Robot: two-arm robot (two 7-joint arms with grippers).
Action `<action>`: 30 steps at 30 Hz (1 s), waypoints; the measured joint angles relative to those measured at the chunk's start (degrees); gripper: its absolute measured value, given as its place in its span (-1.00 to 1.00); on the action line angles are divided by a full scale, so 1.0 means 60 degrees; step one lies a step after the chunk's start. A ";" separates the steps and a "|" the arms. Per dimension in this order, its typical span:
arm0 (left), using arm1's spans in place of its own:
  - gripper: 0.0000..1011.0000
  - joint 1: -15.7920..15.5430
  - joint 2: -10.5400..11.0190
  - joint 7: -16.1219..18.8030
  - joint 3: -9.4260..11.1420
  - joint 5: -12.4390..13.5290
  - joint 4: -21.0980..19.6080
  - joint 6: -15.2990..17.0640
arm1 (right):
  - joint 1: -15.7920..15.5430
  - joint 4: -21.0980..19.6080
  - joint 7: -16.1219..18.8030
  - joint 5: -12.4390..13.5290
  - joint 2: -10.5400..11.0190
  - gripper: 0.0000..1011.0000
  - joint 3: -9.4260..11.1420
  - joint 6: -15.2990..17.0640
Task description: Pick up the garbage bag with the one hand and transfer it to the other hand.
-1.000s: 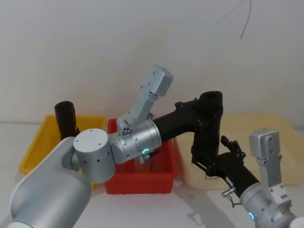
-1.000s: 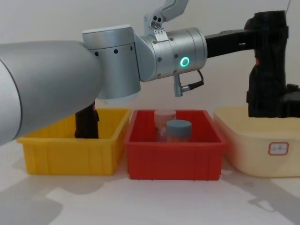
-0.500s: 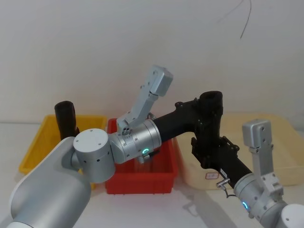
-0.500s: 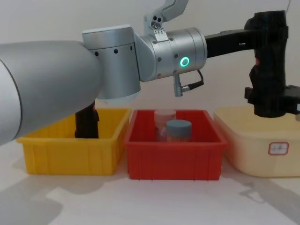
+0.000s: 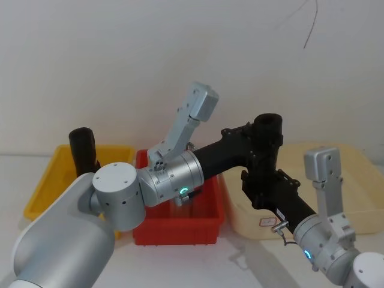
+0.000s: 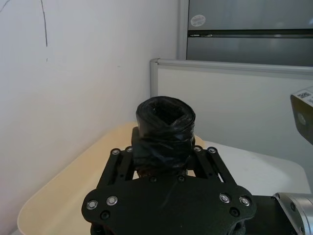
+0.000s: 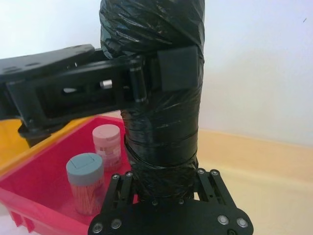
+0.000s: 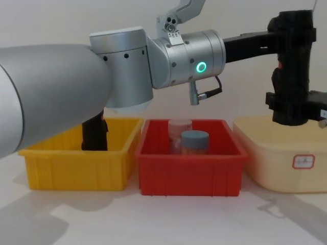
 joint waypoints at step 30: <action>0.98 -0.0001 0.0000 0.0000 -0.0001 0.0000 0.0000 0.0002 | 0.0441 0.0806 -0.0004 0.0048 0.0326 0.04 0.1092 0.0161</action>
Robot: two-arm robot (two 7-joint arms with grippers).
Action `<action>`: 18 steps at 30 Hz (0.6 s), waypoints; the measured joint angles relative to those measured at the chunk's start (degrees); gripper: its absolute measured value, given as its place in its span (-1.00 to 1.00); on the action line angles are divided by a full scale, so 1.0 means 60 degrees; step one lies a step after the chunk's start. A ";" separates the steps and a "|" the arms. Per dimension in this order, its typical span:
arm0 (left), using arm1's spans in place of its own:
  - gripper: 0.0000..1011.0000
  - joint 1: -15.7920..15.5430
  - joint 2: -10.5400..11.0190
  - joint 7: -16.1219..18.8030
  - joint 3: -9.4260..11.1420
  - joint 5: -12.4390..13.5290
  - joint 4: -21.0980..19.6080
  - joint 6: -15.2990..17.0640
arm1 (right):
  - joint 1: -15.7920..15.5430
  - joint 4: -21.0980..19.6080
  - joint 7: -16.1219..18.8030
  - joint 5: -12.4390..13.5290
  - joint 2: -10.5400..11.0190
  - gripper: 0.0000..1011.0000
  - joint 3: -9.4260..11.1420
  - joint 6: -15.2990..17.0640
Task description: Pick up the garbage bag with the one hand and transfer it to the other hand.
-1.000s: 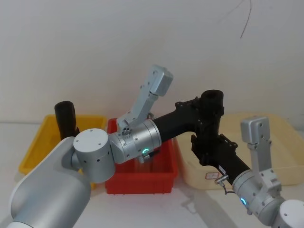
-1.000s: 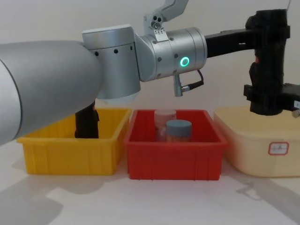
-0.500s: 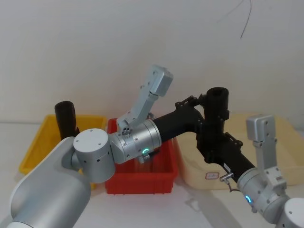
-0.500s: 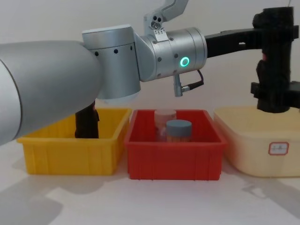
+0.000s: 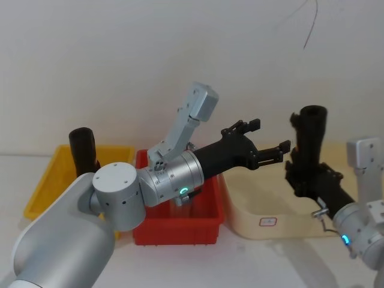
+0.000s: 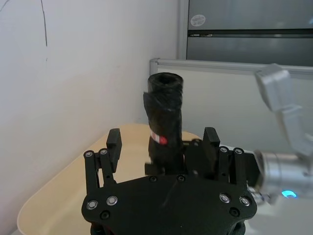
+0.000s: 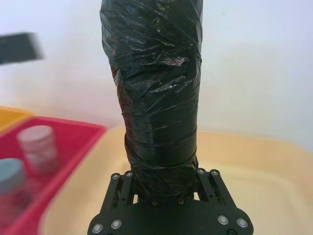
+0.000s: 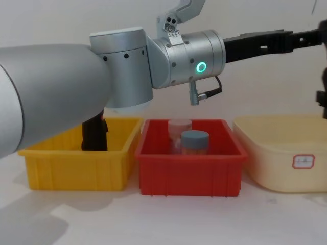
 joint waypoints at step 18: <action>0.98 0.0010 0.0019 0.0027 -0.0002 -0.0006 -0.0028 0.0001 | 0.1596 0.2197 0.0157 -0.0417 0.0540 0.59 0.0308 0.0208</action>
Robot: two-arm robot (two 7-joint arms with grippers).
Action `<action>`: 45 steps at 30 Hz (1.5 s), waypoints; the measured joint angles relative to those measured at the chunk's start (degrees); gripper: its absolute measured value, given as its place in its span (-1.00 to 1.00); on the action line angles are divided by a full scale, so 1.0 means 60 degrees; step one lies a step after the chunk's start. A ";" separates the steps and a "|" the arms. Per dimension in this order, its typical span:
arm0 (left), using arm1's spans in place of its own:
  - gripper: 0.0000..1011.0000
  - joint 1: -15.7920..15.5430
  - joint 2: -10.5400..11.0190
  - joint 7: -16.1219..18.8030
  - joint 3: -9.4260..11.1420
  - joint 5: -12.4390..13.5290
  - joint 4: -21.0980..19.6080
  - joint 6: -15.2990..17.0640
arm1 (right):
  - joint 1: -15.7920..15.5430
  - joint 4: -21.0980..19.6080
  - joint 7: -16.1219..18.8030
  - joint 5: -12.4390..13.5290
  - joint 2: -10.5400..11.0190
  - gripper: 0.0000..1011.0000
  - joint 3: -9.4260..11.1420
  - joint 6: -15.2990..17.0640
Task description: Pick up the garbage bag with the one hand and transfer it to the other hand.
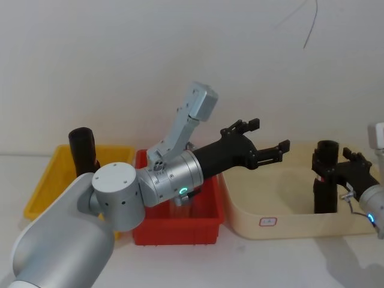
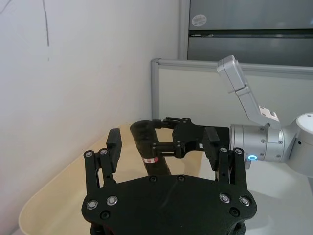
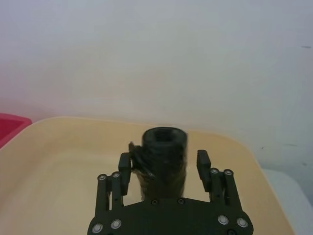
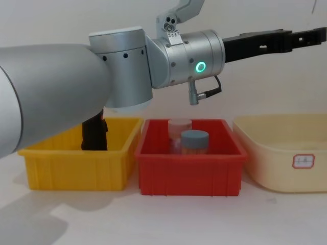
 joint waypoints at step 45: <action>0.98 0.3005 0.2044 0.4463 -0.1767 0.1179 -0.4750 0.0123 | -0.0738 -0.2717 0.1902 0.0076 -0.0231 0.98 -0.1634 -0.0330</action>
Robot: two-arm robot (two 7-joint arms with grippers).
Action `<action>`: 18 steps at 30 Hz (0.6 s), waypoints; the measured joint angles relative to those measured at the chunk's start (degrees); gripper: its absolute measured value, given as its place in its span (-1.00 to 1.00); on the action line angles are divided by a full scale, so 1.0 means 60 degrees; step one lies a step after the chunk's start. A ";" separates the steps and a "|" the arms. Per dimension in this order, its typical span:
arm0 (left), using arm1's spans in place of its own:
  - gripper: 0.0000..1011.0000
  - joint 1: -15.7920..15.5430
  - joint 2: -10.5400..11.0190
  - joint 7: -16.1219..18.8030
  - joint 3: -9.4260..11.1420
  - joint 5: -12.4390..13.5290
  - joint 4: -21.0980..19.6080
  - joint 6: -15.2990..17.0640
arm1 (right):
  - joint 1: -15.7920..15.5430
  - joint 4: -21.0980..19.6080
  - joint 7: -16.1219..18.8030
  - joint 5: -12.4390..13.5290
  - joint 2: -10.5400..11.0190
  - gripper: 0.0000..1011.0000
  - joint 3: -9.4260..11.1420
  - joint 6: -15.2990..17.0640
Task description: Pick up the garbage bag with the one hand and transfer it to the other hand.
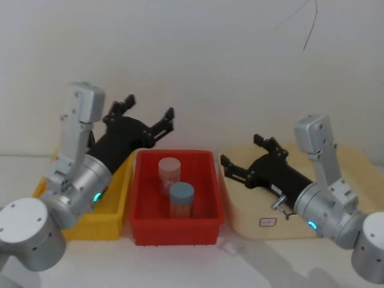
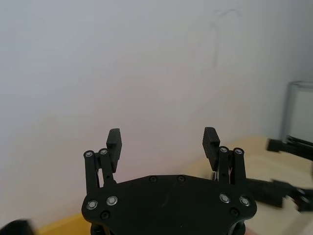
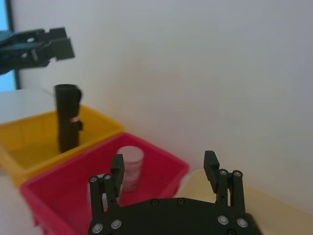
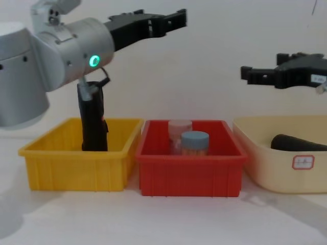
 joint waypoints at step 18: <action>0.98 0.1246 0.0756 0.1869 -0.1138 0.1013 -0.1638 0.0256 | 0.0136 0.0294 0.0747 0.0293 -0.0187 0.98 -0.0806 0.0156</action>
